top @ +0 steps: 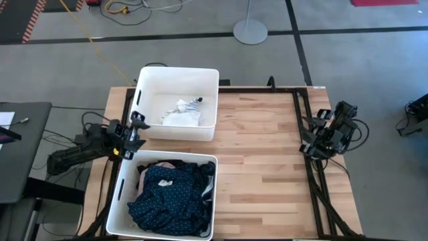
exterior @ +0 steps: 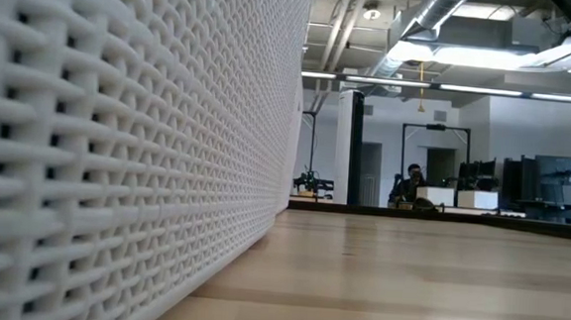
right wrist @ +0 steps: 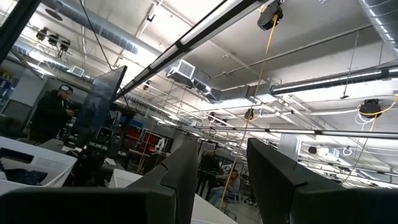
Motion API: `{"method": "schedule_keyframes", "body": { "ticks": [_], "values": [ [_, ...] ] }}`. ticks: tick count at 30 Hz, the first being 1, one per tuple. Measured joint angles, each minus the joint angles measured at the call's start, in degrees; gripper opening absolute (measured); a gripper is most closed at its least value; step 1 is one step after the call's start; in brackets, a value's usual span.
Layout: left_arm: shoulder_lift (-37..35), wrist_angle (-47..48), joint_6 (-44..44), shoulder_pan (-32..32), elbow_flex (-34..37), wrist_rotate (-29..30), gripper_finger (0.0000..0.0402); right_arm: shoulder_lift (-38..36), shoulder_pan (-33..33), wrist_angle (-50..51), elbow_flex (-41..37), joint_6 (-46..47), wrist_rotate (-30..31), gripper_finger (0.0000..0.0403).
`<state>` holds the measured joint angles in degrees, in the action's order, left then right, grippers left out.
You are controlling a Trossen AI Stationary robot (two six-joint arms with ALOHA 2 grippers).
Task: Sort clothes
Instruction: Return to Home Position
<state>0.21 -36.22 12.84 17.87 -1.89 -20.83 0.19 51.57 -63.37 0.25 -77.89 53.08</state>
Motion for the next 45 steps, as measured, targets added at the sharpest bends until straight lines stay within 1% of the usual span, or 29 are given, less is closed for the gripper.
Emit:
{"method": "schedule_keyframes", "body": {
  "ticks": [8, 12, 16, 18, 20, 24, 26, 28, 35, 45],
  "values": [
    [-0.11, 12.88, -0.56, -0.02, 0.02, -0.21, 0.0251, 0.00, 0.00, 0.17, 0.00, 0.00, 0.00, 0.0154],
    [-0.11, 17.57, -4.96, -0.04, -0.03, -0.36, 0.0251, 0.00, 0.00, 0.37, 0.00, -0.02, 0.00, 0.0154],
    [-0.11, 17.04, -13.67, -0.02, -0.02, 0.35, 0.0251, 0.00, 0.01, 0.39, 0.00, -0.02, -0.02, 0.0154],
    [-0.09, 16.01, -15.10, -0.02, -0.02, 0.24, 0.0251, 0.00, 0.00, 0.39, 0.00, -0.02, -0.02, 0.0154],
    [-0.02, 15.21, -13.03, -0.02, 0.02, 0.38, 0.0251, 0.00, 0.00, 0.39, 0.00, -0.04, -0.02, 0.0154],
    [0.04, 13.64, -5.89, 0.00, 0.04, 0.19, 0.0251, 0.00, 0.02, 0.71, 0.00, -0.05, -0.02, 0.0154],
    [0.04, 13.45, -4.21, 0.00, 0.04, 0.17, 0.0251, 0.00, 0.00, 0.94, 0.00, -0.07, -0.02, 0.0154],
    [0.04, 13.42, -4.35, 0.00, 0.04, 0.17, 0.0251, 0.00, 0.00, 1.55, 0.00, -0.07, -0.02, 0.0154],
    [0.04, 13.35, -12.26, -0.02, 0.02, 0.29, 0.0251, 0.02, 0.02, 1.86, 0.00, -0.11, -0.02, 0.0154],
    [0.04, 13.52, -7.08, 0.00, 0.04, 0.23, 0.0251, 0.02, 0.02, 1.86, 0.00, -0.09, -0.02, 0.0154]
  ]
}}
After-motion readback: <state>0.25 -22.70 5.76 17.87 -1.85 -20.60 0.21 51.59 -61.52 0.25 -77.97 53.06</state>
